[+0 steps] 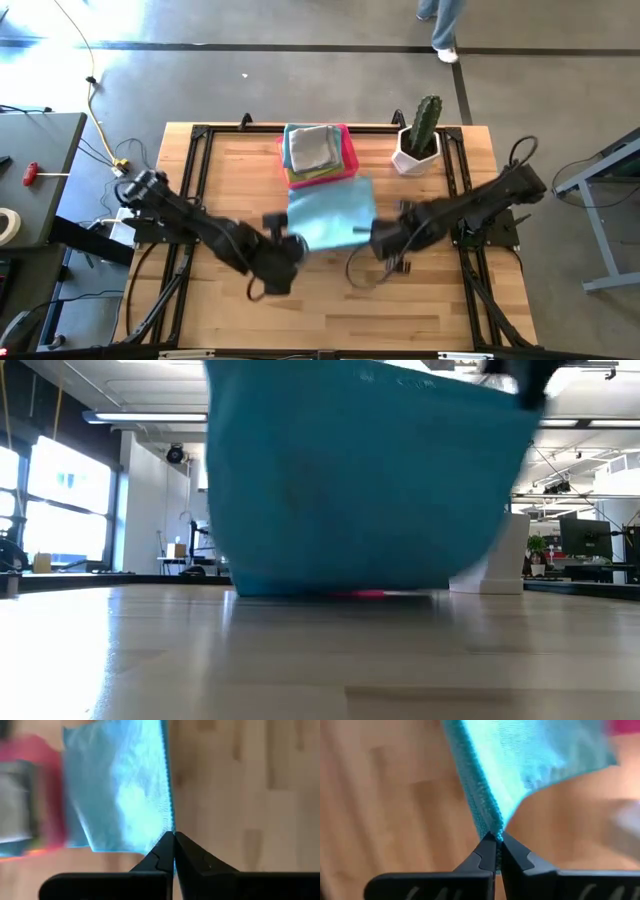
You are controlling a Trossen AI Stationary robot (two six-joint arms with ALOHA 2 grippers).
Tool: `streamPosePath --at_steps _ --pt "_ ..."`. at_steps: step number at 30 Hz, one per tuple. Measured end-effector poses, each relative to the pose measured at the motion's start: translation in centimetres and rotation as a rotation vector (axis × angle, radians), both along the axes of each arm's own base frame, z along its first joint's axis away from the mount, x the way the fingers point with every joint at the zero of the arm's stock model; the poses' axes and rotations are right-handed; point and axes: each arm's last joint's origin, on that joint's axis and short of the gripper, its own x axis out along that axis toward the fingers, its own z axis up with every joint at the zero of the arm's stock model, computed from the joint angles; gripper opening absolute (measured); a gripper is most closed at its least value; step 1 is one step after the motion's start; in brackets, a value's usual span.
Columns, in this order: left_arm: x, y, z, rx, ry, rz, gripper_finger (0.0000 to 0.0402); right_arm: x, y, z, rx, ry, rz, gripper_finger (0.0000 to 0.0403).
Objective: Fold microfiber towels
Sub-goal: Fold the blue microfiber cloth
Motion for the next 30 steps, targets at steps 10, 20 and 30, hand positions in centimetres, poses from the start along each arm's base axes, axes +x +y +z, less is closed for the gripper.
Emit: streamPosePath --at_steps 10,20,30 --pt "2.7 -7.8 -7.9 -0.204 0.098 -0.166 0.0000 -0.8 6.4 -7.6 0.322 -0.113 0.007 0.0000" --pt "3.4 -9.1 -8.9 -0.308 0.103 -0.235 0.0000 -1.5 8.6 -9.2 0.456 -0.163 0.085 0.0000" --pt "4.1 -4.1 -9.2 0.000 0.174 -0.117 0.0000 -0.8 4.7 -9.8 0.093 -0.163 0.123 0.0000"
